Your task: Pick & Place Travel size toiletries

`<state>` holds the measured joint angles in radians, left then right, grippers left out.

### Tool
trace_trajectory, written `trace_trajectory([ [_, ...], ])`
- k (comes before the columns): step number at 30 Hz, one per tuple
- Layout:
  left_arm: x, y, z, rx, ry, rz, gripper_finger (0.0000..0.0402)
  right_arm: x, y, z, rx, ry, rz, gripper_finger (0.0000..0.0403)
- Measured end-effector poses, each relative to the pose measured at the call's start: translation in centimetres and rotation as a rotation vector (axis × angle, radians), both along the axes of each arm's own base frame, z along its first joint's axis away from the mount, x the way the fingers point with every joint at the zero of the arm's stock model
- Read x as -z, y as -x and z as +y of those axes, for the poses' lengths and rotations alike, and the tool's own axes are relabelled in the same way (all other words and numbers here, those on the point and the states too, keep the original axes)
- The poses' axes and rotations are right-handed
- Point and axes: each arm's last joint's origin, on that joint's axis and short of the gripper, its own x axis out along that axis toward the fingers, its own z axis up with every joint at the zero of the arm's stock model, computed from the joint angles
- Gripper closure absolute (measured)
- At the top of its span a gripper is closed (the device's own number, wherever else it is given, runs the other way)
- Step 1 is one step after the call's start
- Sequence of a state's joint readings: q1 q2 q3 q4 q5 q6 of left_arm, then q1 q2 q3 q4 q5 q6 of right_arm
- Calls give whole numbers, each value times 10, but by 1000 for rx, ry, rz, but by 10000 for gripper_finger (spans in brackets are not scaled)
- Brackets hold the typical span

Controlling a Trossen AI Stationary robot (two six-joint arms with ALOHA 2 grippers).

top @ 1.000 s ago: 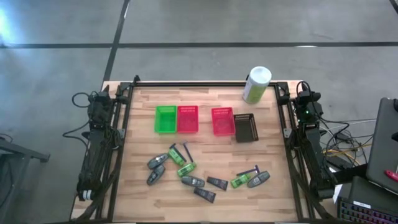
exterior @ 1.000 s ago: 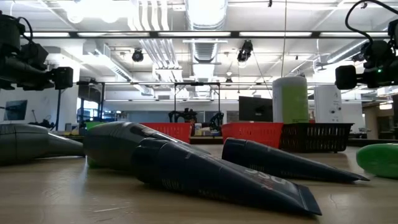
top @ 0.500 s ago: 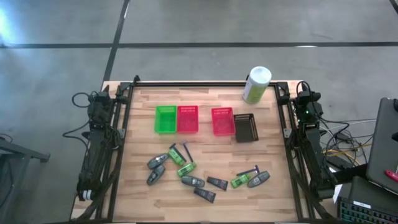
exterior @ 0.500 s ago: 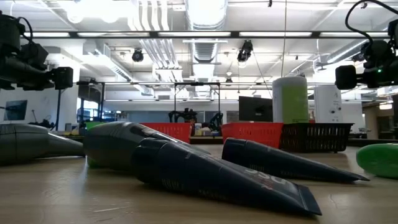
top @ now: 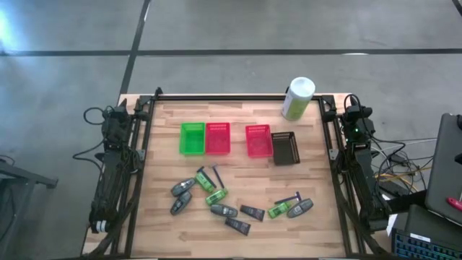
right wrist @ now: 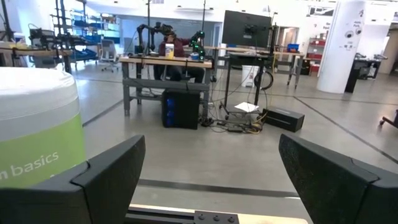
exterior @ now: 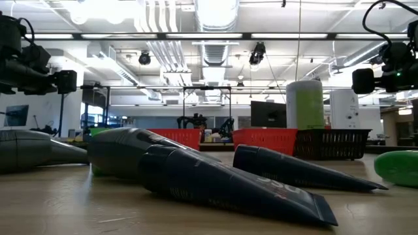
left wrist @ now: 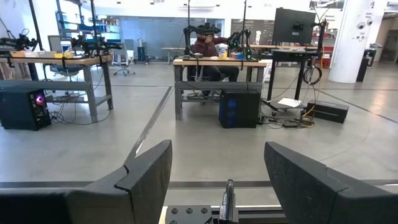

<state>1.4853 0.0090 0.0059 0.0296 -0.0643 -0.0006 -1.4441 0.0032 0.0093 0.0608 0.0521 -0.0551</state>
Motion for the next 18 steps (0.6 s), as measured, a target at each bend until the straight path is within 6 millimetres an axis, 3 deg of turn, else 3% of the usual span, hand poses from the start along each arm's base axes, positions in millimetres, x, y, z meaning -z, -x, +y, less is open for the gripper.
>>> trace_trajectory([
  [14, 0, 0, 0, 0, 0, 0, 140, 0, 0, 0, -1, 0, -17, 35],
  [16, 0, 0, 0, 0, 0, 0, 140, -1, 0, 0, -24, -8, -177, 35],
  [18, 0, 0, 0, 0, 0, 0, 140, -5, -2, 1, -106, -8, -524, 35],
])
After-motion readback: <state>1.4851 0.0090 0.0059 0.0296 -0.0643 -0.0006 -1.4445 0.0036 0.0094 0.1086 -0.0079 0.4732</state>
